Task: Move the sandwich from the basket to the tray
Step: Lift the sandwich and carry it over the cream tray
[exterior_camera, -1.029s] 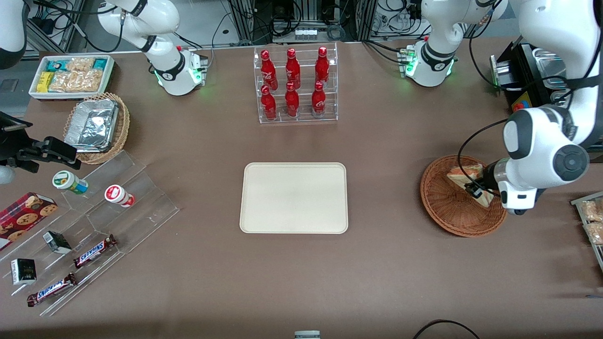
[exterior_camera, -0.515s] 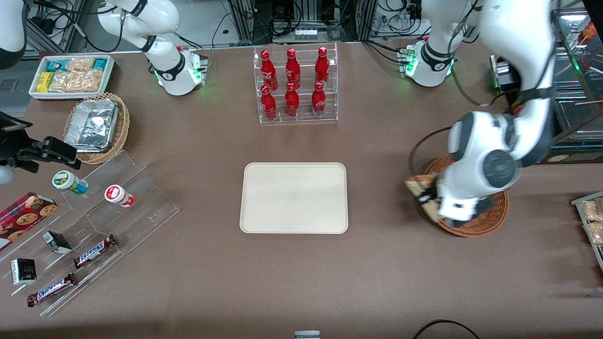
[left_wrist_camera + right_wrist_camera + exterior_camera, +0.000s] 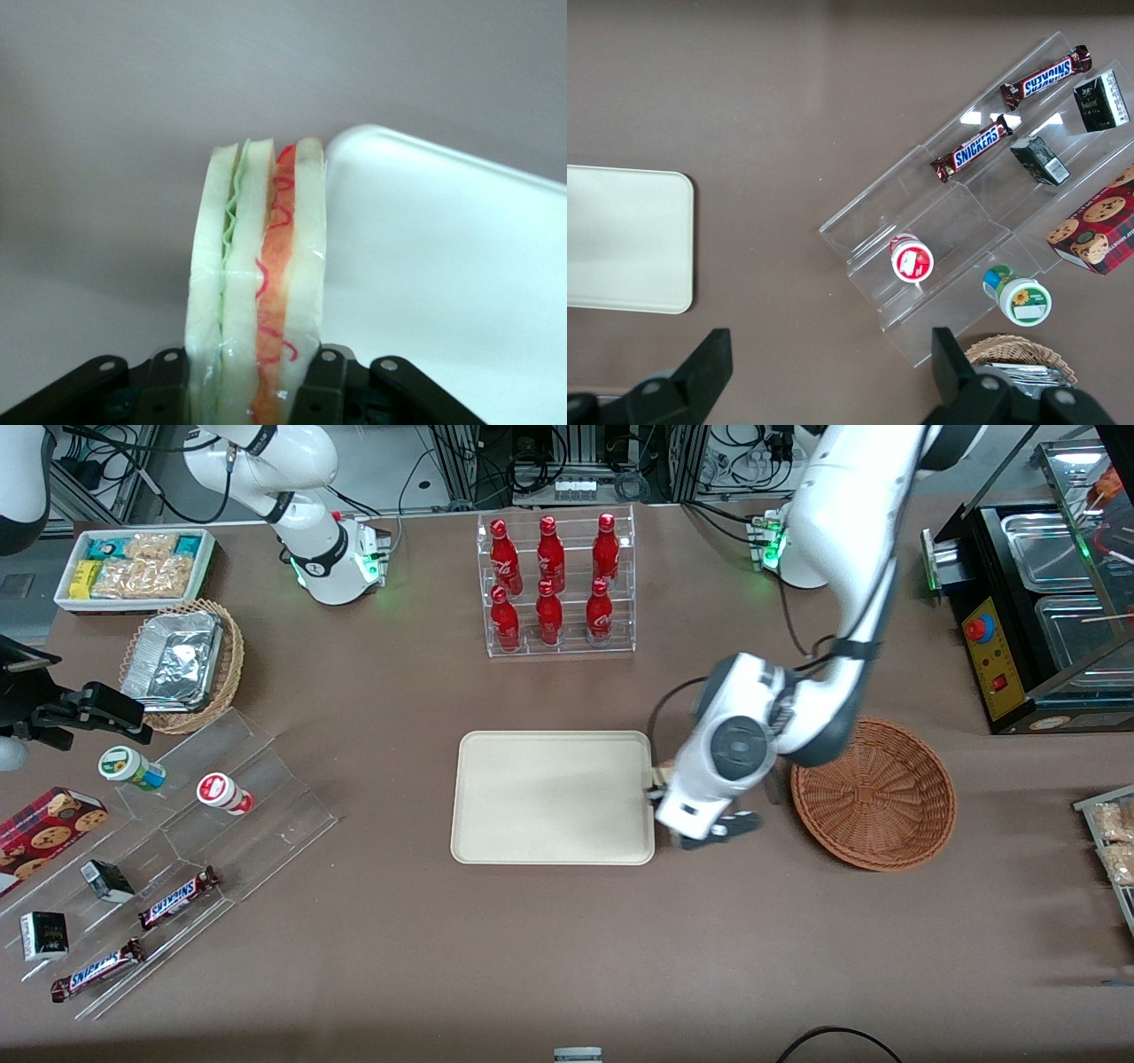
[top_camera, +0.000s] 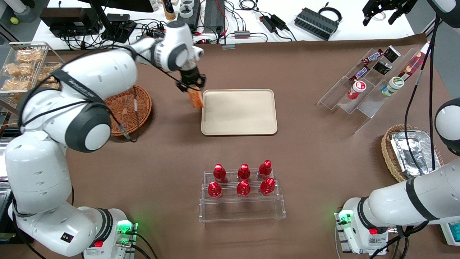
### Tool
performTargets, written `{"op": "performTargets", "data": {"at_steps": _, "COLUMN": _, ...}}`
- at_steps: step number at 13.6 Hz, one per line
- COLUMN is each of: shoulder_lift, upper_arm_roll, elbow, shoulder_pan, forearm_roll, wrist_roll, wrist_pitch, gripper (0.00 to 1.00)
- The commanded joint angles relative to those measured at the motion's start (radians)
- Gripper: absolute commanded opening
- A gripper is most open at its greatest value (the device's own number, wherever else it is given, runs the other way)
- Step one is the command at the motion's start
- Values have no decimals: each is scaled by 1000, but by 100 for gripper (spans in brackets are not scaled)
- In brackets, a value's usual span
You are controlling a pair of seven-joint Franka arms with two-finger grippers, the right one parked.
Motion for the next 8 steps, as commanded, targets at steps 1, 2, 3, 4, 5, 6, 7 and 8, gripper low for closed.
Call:
{"op": "performTargets", "data": {"at_steps": 1, "shoulder_lift": 46, "upper_arm_roll": -23, "elbow": 44, "shoulder_pan": -41, "forearm_roll": 1, "wrist_roll": 20, "wrist_pitch": 11, "gripper": 39}}
{"op": "performTargets", "data": {"at_steps": 2, "shoulder_lift": 66, "upper_arm_roll": -23, "elbow": 58, "shoulder_pan": -60, "forearm_roll": 2, "wrist_roll": 38, "wrist_pitch": 23, "gripper": 39}}
{"op": "performTargets", "data": {"at_steps": 3, "shoulder_lift": 96, "upper_arm_roll": -23, "elbow": 75, "shoulder_pan": -66, "forearm_roll": 2, "wrist_roll": 87, "wrist_pitch": 44, "gripper": 39}}
{"op": "performTargets", "data": {"at_steps": 4, "shoulder_lift": 130, "upper_arm_roll": -26, "elbow": 95, "shoulder_pan": -72, "forearm_roll": 2, "wrist_roll": 117, "wrist_pitch": 64, "gripper": 40}}
{"op": "performTargets", "data": {"at_steps": 5, "shoulder_lift": 156, "upper_arm_roll": -28, "elbow": 110, "shoulder_pan": -91, "forearm_roll": 4, "wrist_roll": 117, "wrist_pitch": 75, "gripper": 41}}
{"op": "performTargets", "data": {"at_steps": 6, "shoulder_lift": 167, "upper_arm_roll": -22, "elbow": 122, "shoulder_pan": -120, "forearm_roll": 6, "wrist_roll": 120, "wrist_pitch": 75, "gripper": 41}}
{"op": "performTargets", "data": {"at_steps": 7, "shoulder_lift": 179, "upper_arm_roll": -20, "elbow": 133, "shoulder_pan": -121, "forearm_roll": 4, "wrist_roll": 118, "wrist_pitch": 75, "gripper": 41}}
{"op": "performTargets", "data": {"at_steps": 8, "shoulder_lift": 188, "upper_arm_roll": -20, "elbow": 139, "shoulder_pan": -123, "forearm_roll": 4, "wrist_roll": 118, "wrist_pitch": 77, "gripper": 41}}
